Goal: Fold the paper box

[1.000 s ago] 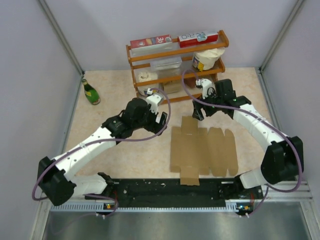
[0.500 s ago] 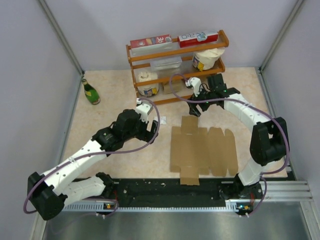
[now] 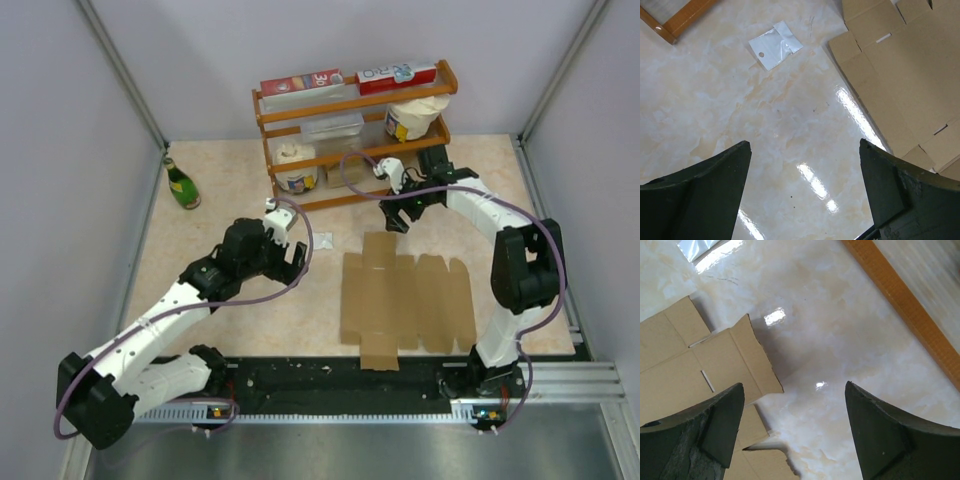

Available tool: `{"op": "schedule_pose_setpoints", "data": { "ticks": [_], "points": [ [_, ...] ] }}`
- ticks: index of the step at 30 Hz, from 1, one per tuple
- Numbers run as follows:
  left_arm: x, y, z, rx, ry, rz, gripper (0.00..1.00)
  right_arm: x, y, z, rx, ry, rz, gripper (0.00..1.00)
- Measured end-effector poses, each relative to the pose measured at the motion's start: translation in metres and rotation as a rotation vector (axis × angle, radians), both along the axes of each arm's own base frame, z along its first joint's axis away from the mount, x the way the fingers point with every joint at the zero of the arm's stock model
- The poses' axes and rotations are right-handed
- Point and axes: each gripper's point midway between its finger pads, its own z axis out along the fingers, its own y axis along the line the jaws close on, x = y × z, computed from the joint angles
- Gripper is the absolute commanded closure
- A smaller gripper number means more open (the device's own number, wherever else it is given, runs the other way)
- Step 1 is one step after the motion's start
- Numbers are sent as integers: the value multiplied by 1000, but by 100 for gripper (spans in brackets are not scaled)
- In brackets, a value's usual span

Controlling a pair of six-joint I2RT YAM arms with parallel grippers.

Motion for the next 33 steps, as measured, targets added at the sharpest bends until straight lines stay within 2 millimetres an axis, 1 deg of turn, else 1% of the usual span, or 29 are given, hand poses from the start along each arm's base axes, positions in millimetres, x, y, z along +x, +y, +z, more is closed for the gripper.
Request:
{"op": "schedule_pose_setpoints", "data": {
  "ticks": [5,9,15,19,25,31,33],
  "points": [
    [-2,4,7,-9,-24,-14,7,9,-4,4,5,-17,15,20],
    [-7,8,9,-2,-34,-25,7,14,-9,2,33,-4,28,20],
    [-15,13,-1,16,-15,-32,7,21,-19,-7,66,31,23,20],
    [-16,14,-3,21,-10,-33,7,19,-15,-16,89,58,52,20],
    [-16,15,-5,27,-10,-35,7,13,-3,-21,149,92,101,20],
    [-16,15,-5,31,-13,-38,7,10,3,-29,144,105,125,21],
    [-16,15,-5,32,-14,-39,7,7,7,-31,141,109,137,22]
  ]
}}
